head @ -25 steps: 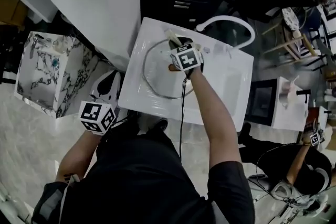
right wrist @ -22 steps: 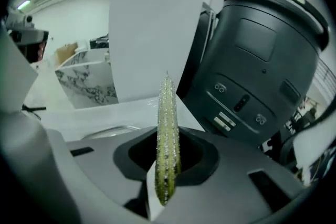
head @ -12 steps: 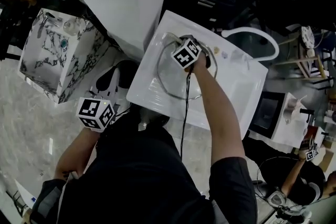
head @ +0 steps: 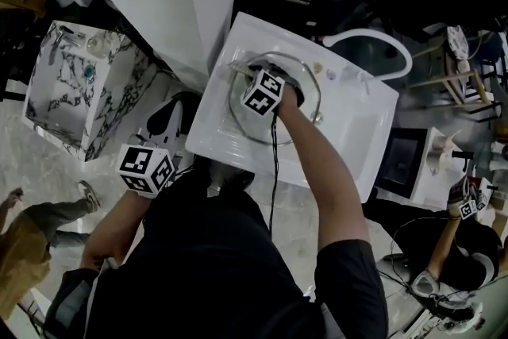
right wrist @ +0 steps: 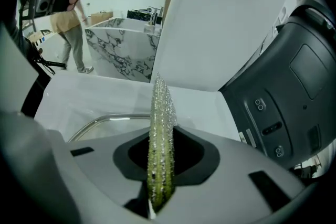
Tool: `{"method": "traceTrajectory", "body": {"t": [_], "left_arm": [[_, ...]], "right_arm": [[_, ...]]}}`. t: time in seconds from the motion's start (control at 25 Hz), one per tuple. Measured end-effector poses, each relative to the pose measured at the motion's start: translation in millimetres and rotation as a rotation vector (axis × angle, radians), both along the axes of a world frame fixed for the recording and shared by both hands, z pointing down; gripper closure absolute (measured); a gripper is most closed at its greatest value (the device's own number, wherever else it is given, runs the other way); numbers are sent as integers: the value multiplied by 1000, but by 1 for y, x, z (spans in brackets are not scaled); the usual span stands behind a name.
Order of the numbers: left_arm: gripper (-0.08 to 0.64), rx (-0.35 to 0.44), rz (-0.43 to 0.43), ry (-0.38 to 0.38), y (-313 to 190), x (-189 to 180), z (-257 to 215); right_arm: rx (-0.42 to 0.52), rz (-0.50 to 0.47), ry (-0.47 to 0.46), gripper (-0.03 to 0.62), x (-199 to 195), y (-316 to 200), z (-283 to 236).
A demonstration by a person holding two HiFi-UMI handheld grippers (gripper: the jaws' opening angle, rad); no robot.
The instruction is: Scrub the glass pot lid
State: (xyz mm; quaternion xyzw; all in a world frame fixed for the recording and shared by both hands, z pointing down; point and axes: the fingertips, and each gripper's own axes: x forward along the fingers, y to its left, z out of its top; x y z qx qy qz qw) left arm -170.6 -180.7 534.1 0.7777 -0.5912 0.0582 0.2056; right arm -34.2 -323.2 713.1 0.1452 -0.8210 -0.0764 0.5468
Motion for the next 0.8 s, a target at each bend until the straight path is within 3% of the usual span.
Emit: {"method": "traceTrajectory", "body": {"t": [0.8], "left_arm": [[560, 7, 62, 5, 12, 37, -5]], "right_arm": [[-16, -174, 19, 526, 3, 101, 4]]}}
